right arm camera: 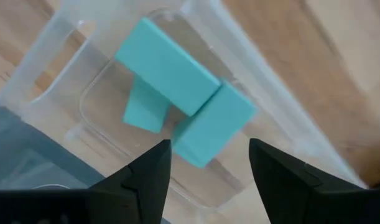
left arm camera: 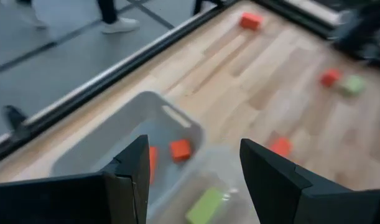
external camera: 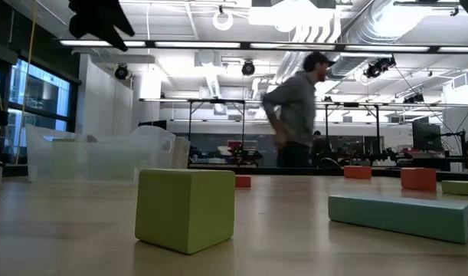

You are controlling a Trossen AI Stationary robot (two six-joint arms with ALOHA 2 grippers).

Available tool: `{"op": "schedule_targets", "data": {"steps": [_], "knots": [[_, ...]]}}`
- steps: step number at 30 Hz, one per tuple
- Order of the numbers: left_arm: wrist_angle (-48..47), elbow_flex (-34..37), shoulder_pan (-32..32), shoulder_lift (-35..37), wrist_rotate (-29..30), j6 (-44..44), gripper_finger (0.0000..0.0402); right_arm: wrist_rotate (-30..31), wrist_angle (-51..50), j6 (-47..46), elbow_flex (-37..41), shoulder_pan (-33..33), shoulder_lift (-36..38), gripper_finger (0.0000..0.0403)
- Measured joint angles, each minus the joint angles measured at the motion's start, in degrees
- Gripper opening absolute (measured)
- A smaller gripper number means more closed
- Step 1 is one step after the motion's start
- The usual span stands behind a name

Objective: Sort & place blocks by color
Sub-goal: Put the green block into the top transparent bin

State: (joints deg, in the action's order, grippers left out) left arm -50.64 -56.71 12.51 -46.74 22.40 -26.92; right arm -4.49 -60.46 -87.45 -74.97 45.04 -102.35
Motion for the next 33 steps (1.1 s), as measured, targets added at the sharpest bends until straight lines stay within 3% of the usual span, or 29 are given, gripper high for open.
{"op": "schedule_targets", "data": {"steps": [9, 19, 24, 33], "knots": [[-3.20, -8.05, -0.78, -0.24, -11.74, -1.44, 0.0182, 6.72, -14.88, 0.56, -6.98, -0.37, 0.02, 0.0204], [-9.06, -10.89, -5.93, -1.63, -20.58, -5.93, 0.0182, 11.54, -16.71, -0.52, -11.43, -1.56, 0.02, 0.0204], [-14.71, -10.91, -12.01, -2.95, -24.81, -9.87, 0.0182, 11.58, -16.77, -3.02, -12.08, -2.81, 0.02, 0.0204], [-19.22, -10.91, -30.45, -7.90, -24.62, -13.99, 0.0182, 10.10, -16.64, -5.17, -12.08, -6.35, 0.02, 0.0204]]}}
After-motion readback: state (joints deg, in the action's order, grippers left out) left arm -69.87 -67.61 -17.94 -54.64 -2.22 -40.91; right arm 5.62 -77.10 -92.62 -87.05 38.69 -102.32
